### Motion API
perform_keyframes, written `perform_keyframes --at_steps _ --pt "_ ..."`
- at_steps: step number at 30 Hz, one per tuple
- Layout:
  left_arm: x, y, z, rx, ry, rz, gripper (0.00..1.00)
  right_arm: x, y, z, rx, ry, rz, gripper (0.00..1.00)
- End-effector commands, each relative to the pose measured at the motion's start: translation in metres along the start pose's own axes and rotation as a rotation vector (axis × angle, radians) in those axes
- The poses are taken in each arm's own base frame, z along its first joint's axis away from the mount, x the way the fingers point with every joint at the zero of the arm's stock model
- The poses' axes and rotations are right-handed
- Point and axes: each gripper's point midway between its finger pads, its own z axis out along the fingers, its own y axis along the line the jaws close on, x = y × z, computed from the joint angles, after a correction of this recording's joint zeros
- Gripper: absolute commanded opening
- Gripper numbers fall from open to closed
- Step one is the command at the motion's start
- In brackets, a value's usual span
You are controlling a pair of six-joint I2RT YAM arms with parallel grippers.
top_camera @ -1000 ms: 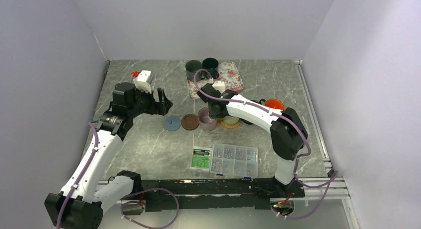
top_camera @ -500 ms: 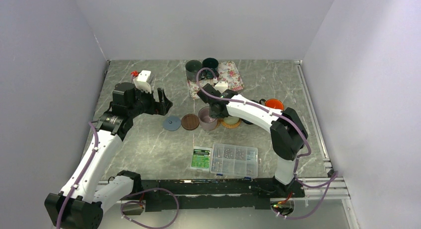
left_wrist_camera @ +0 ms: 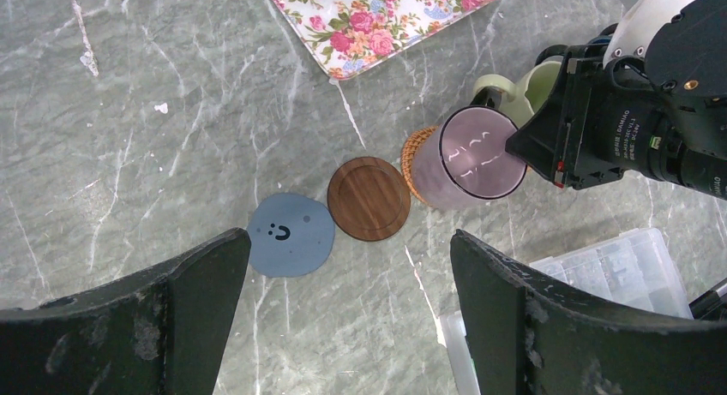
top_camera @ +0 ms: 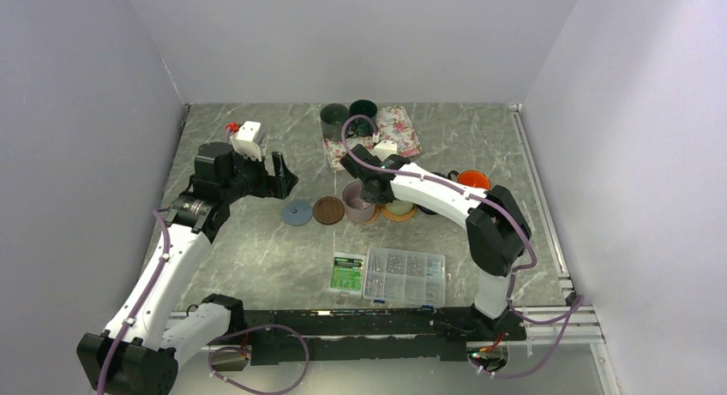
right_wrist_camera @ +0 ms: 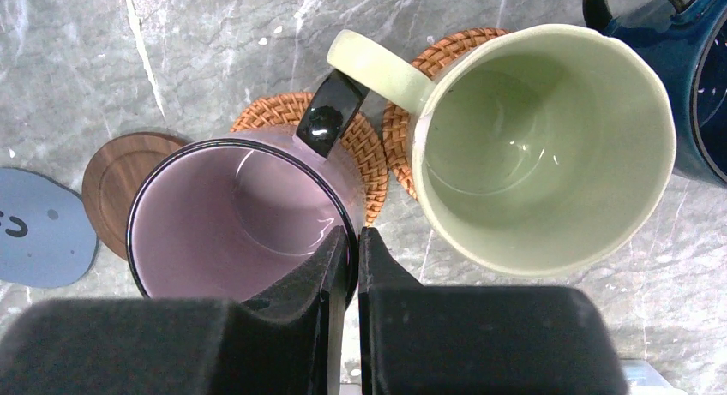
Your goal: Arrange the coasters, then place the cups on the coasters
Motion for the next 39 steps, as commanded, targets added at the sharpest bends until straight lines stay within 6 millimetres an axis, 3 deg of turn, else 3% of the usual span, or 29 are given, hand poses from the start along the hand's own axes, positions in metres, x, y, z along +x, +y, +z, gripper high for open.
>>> perform_keyframes --at_steps 1,20,26,32,39 --pt "-0.011 -0.003 -0.003 0.009 -0.047 0.022 0.93 -0.023 0.007 -0.001 -0.002 -0.091 0.070 0.00" --pt "-0.010 -0.002 -0.003 0.008 -0.046 0.021 0.93 -0.014 0.001 0.008 0.031 -0.076 0.056 0.01" --pt "-0.010 -0.002 -0.003 0.008 -0.045 0.021 0.93 -0.014 -0.002 0.004 0.032 -0.073 0.052 0.27" --pt "-0.009 -0.001 -0.002 0.005 -0.043 0.021 0.93 -0.019 0.000 -0.008 -0.003 -0.076 0.062 0.41" --pt "-0.009 0.006 -0.003 -0.037 -0.056 0.019 0.93 -0.036 0.006 -0.044 -0.125 -0.110 0.062 0.49"
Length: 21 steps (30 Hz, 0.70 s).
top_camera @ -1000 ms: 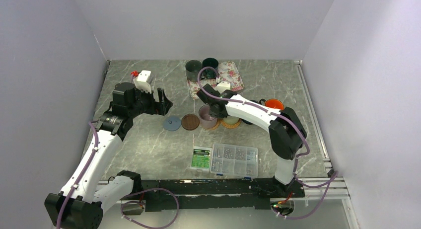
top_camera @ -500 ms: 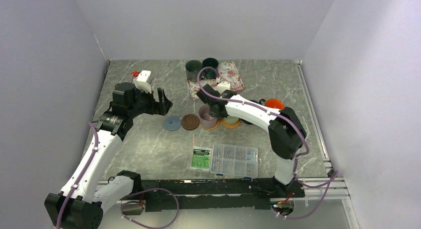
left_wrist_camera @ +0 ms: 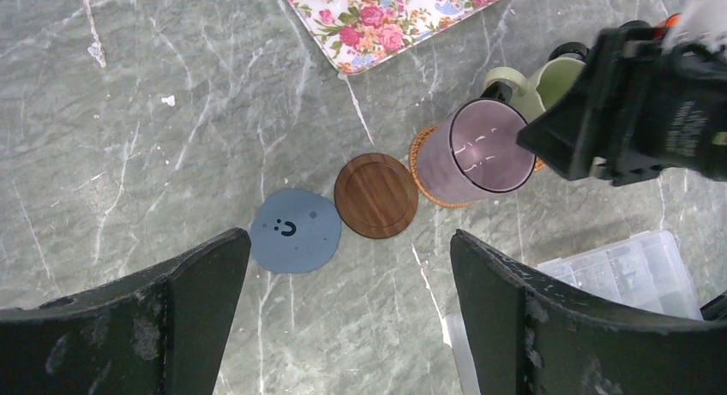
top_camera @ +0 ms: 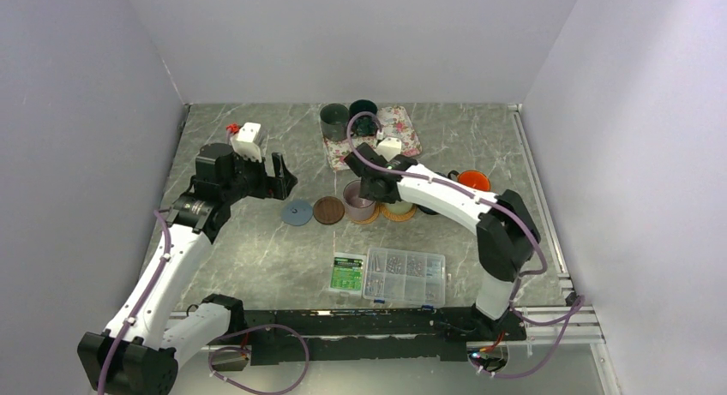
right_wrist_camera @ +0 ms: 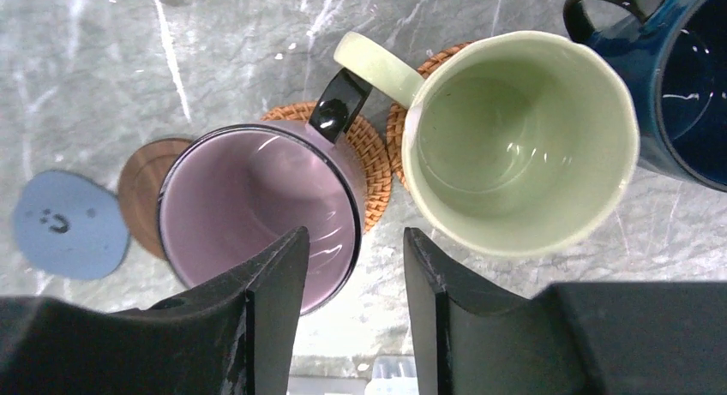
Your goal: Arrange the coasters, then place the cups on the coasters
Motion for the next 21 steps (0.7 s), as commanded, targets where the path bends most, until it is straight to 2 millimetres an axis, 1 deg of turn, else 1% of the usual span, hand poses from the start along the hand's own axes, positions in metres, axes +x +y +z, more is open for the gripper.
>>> perform_keyframes --at_steps 1,3,6,8,9,11,14,17,18,20,21 --pt "-0.011 0.005 -0.003 -0.031 -0.060 0.020 0.93 -0.033 0.009 -0.042 -0.136 -0.084 0.023 0.50" --pt "-0.010 0.006 -0.001 -0.037 -0.059 0.022 0.93 -0.040 0.008 -0.054 -0.178 -0.114 0.012 0.53" --pt "-0.003 0.011 0.010 -0.045 -0.017 0.014 0.93 -0.053 0.002 -0.070 -0.235 -0.169 -0.015 0.57" --pt "0.001 0.011 0.019 -0.034 0.018 0.012 0.93 -0.064 -0.005 -0.081 -0.281 -0.201 -0.030 0.57" --pt "0.000 0.011 0.024 -0.025 0.025 0.011 0.93 -0.070 -0.012 -0.082 -0.289 -0.210 -0.033 0.57" --pt "-0.005 0.005 0.035 0.016 0.037 0.008 0.93 -0.079 -0.025 -0.084 -0.315 -0.225 -0.042 0.57" --pt "-0.022 -0.006 0.054 0.085 0.054 -0.002 0.92 -0.088 -0.049 -0.082 -0.345 -0.240 -0.039 0.57" --pt "-0.044 -0.010 0.076 0.116 0.033 0.035 0.92 -0.098 -0.075 -0.080 -0.389 -0.249 -0.004 0.57" --pt "-0.049 -0.009 0.085 0.121 0.033 0.055 0.92 -0.101 -0.082 -0.079 -0.403 -0.257 0.004 0.57" --pt "-0.056 -0.010 0.102 0.147 0.036 0.105 0.90 -0.104 -0.091 -0.078 -0.430 -0.273 0.005 0.57" --pt "-0.057 -0.011 0.112 0.174 0.042 0.138 0.89 -0.103 -0.093 -0.078 -0.451 -0.270 0.003 0.57"
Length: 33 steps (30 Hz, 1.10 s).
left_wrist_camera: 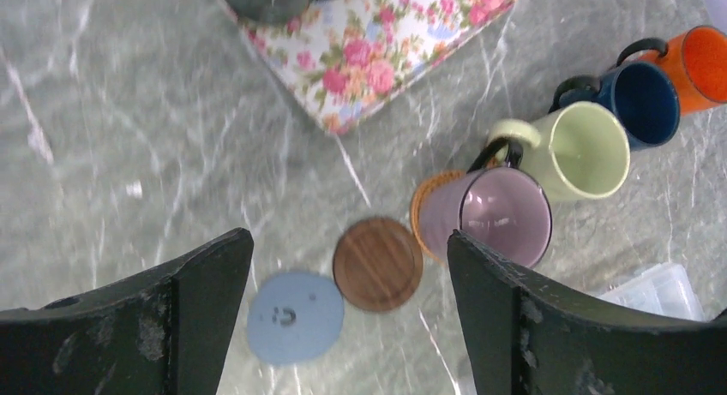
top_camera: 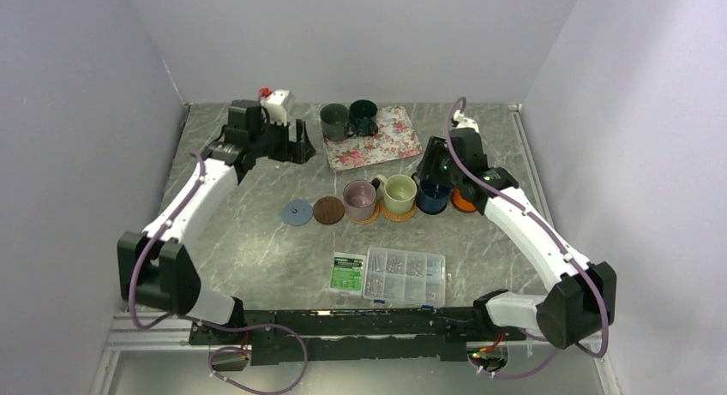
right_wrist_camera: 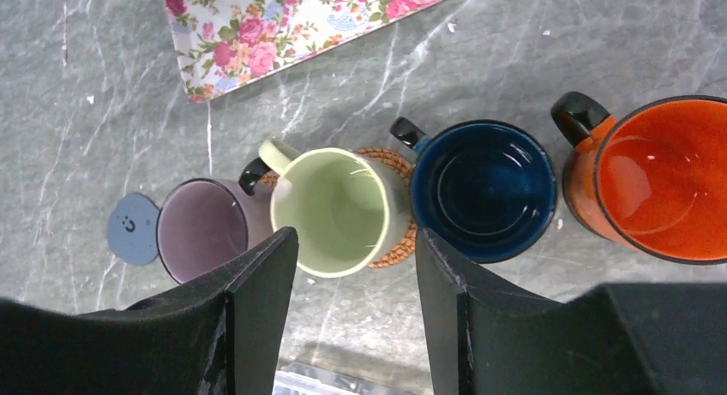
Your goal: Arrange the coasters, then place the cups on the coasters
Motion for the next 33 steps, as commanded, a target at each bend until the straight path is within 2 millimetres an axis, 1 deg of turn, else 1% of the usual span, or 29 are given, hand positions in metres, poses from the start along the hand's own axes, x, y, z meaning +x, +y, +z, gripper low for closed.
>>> perform_keyframes --at_steps 1,4,7,9,11,17,22,25,27,30,33 --pt "-0.044 -0.022 0.027 0.156 -0.083 0.190 0.90 -0.013 0.008 -0.009 -0.181 -0.045 -0.042 0.56" --pt "-0.049 -0.033 0.052 0.277 -0.142 0.352 0.89 -0.008 0.004 -0.008 -0.221 -0.032 -0.043 0.56" --pt "-0.056 -0.028 0.078 0.287 -0.184 0.456 0.87 -0.003 0.000 -0.006 -0.257 -0.020 -0.035 0.56" --pt "-0.055 -0.021 0.097 0.275 -0.174 0.494 0.87 -0.002 -0.001 -0.006 -0.270 -0.017 -0.036 0.56" --pt "-0.058 -0.019 0.113 0.275 -0.158 0.513 0.88 0.000 -0.002 -0.006 -0.279 -0.017 -0.039 0.56" --pt "-0.065 -0.018 0.152 0.264 -0.145 0.617 0.88 0.004 -0.003 -0.005 -0.306 -0.006 -0.067 0.55" --pt "-0.070 -0.004 0.184 0.239 -0.138 0.685 0.89 0.006 -0.003 -0.004 -0.333 -0.010 -0.070 0.55" --pt "-0.068 -0.003 0.201 0.270 -0.113 0.697 0.89 0.011 -0.003 0.000 -0.353 0.008 -0.068 0.55" --pt "-0.060 -0.001 0.213 0.290 -0.077 0.699 0.89 0.015 -0.005 0.004 -0.352 0.019 -0.065 0.55" --pt "-0.052 0.002 0.221 0.310 -0.035 0.706 0.87 0.022 -0.011 0.008 -0.349 0.035 -0.054 0.55" --pt "-0.044 0.008 0.227 0.305 0.005 0.722 0.85 0.025 -0.015 0.010 -0.353 0.045 -0.046 0.54"
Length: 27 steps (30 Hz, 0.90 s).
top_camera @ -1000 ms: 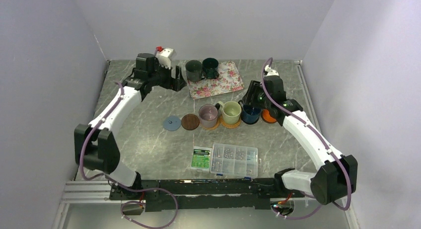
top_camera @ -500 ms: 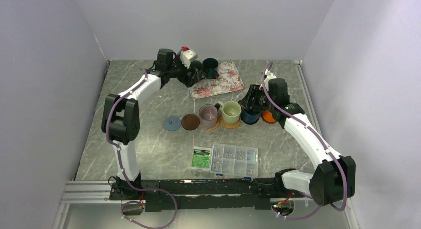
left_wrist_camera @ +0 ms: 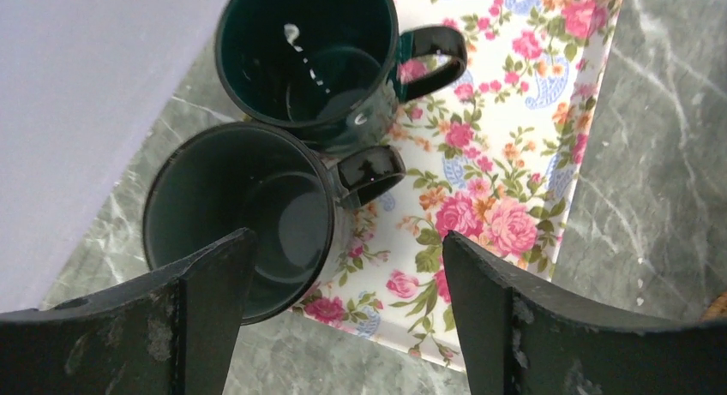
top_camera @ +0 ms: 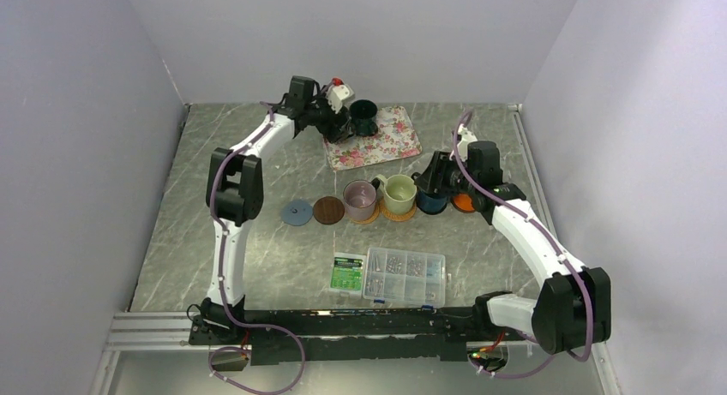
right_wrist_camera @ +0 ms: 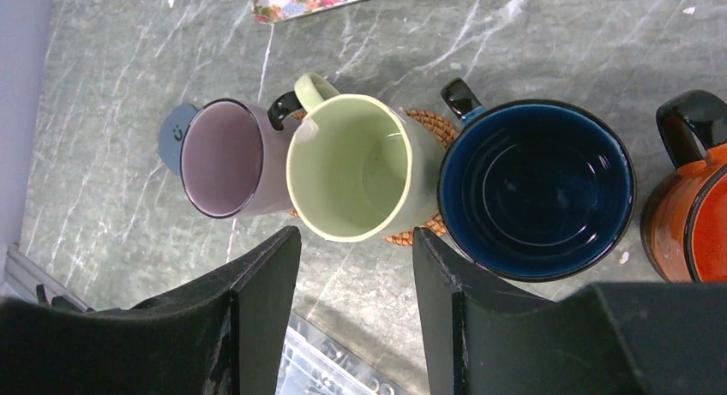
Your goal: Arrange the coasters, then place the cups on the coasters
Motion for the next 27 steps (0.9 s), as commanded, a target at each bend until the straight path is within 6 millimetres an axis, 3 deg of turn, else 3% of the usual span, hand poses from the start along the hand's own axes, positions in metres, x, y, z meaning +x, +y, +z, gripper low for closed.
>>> perform_keyframes --at_steps 1,5,13,16,18,20,27 --pt "0.002 -0.003 0.002 0.048 0.040 0.053 0.84 -0.007 0.000 0.002 -0.043 -0.033 -0.023 0.54" --pt "0.019 -0.003 0.010 0.053 0.107 0.075 0.78 -0.007 -0.001 0.001 -0.053 -0.039 -0.017 0.54" --pt "0.041 0.000 0.018 -0.019 0.215 0.177 0.51 -0.005 -0.008 0.002 -0.046 -0.039 -0.001 0.53" --pt "0.038 -0.003 0.020 -0.024 0.220 0.174 0.35 -0.004 -0.010 0.001 -0.041 -0.039 0.007 0.53" --pt "0.034 -0.007 0.021 -0.030 0.226 0.177 0.14 -0.004 -0.011 0.001 -0.039 -0.039 0.014 0.53" --pt "0.030 -0.010 0.022 -0.037 0.229 0.171 0.06 -0.005 -0.010 0.000 -0.040 -0.042 0.017 0.53" --pt "0.011 -0.020 0.020 -0.083 0.227 0.063 0.03 -0.005 -0.010 -0.004 -0.035 -0.045 0.025 0.52"
